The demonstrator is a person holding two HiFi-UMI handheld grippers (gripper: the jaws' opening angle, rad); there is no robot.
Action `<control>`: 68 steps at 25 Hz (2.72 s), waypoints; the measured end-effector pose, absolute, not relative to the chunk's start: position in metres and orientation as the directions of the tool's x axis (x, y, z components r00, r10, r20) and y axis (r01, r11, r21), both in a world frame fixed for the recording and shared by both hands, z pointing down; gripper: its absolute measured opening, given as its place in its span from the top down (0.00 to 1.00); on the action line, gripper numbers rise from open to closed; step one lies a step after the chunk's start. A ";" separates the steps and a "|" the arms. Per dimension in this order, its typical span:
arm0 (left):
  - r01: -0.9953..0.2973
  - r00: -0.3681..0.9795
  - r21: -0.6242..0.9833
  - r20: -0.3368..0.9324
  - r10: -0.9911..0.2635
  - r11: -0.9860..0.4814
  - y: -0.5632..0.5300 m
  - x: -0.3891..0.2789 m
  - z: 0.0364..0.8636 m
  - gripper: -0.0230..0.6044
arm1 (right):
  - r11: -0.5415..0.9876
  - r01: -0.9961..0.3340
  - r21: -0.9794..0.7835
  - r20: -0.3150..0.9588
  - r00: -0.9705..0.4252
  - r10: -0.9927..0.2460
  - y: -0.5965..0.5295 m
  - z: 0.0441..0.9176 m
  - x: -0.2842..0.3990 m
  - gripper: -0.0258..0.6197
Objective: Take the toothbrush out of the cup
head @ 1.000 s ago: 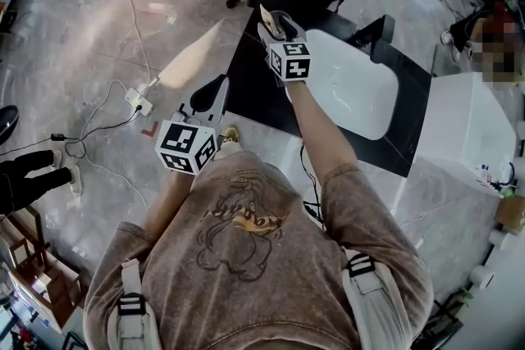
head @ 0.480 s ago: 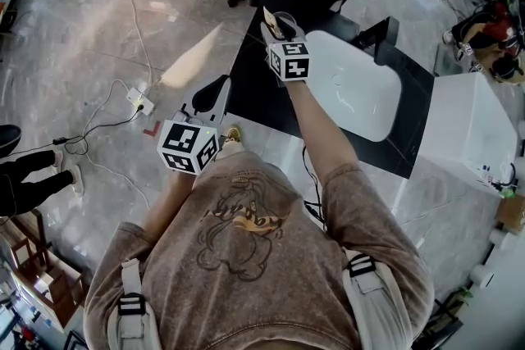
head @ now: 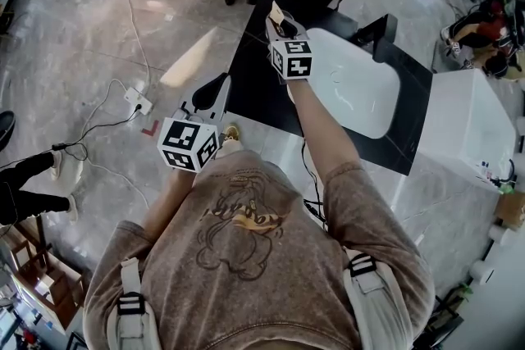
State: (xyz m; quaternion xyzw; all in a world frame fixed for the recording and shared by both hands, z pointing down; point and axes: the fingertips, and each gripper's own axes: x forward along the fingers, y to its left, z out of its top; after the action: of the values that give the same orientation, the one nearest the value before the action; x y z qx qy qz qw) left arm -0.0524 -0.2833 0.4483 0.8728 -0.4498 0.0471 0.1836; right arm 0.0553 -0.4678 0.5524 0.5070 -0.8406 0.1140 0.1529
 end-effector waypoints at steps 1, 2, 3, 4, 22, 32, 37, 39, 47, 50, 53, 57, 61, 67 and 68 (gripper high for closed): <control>-0.801 0.593 0.278 0.247 -0.767 -0.530 -0.283 -0.051 0.448 0.93 | 0.459 -0.888 -0.035 0.372 -0.438 -0.818 -0.468 0.551 0.056 0.83; -0.800 0.594 0.279 0.247 -0.765 -0.531 -0.282 -0.051 0.449 0.93 | 0.460 -0.888 -0.033 0.370 -0.438 -0.819 -0.468 0.550 0.056 0.83; -0.799 0.595 0.280 0.248 -0.765 -0.532 -0.282 -0.050 0.449 0.93 | 0.460 -0.887 -0.030 0.369 -0.438 -0.820 -0.467 0.549 0.057 0.83; -0.799 0.596 0.281 0.248 -0.764 -0.532 -0.281 -0.050 0.449 0.93 | 0.461 -0.887 -0.028 0.367 -0.438 -0.821 -0.467 0.548 0.057 0.83; -0.780 0.620 0.287 0.236 -0.748 -0.556 -0.269 -0.034 0.449 0.93 | 0.449 -0.894 0.006 0.272 -0.430 -0.861 -0.465 0.466 0.079 0.84; -0.774 0.626 0.295 0.221 -0.748 -0.560 -0.263 -0.028 0.450 0.93 | 0.461 -0.887 0.025 0.244 -0.442 -0.863 -0.441 0.434 0.090 0.84; -0.774 0.626 0.294 0.223 -0.747 -0.561 -0.257 -0.026 0.450 0.93 | 0.471 -0.882 0.005 0.239 -0.456 -0.857 -0.412 0.429 0.094 0.84; -0.776 0.624 0.289 0.224 -0.749 -0.561 -0.254 -0.025 0.450 0.93 | 0.479 -0.878 0.001 0.243 -0.465 -0.852 -0.395 0.431 0.095 0.84; -0.775 0.627 0.261 0.206 -0.752 -0.575 -0.244 -0.018 0.443 0.93 | 0.477 -0.877 -0.049 0.204 -0.476 -0.855 -0.325 0.428 0.103 0.84; -0.773 0.632 0.245 0.201 -0.749 -0.586 -0.239 -0.014 0.439 0.93 | 0.474 -0.878 -0.066 0.186 -0.478 -0.859 -0.298 0.422 0.108 0.84; -0.768 0.638 0.227 0.195 -0.745 -0.599 -0.233 -0.008 0.436 0.93 | 0.458 -0.885 -0.083 0.175 -0.465 -0.868 -0.271 0.420 0.117 0.84; -0.764 0.644 0.195 0.176 -0.744 -0.615 -0.224 0.000 0.429 0.94 | 0.432 -0.897 -0.098 0.167 -0.443 -0.881 -0.241 0.418 0.129 0.84; -0.754 0.656 0.171 0.159 -0.738 -0.634 -0.211 0.010 0.421 0.93 | 0.424 -0.900 -0.106 0.165 -0.436 -0.885 -0.210 0.417 0.134 0.84; -0.743 0.669 0.149 0.150 -0.728 -0.652 -0.192 0.023 0.417 0.93 | 0.450 -0.888 -0.093 0.171 -0.460 -0.871 -0.169 0.424 0.130 0.84; -0.743 0.669 0.146 0.150 -0.728 -0.653 -0.189 0.024 0.417 0.93 | 0.452 -0.887 -0.096 0.174 -0.462 -0.870 -0.165 0.426 0.131 0.84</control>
State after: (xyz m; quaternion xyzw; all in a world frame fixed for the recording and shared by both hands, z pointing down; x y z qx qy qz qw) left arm 0.0243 -0.1890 0.4172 0.9084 -0.4047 0.0388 0.0979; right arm 0.1307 -0.1650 0.4262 0.5164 -0.8505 0.0866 0.0498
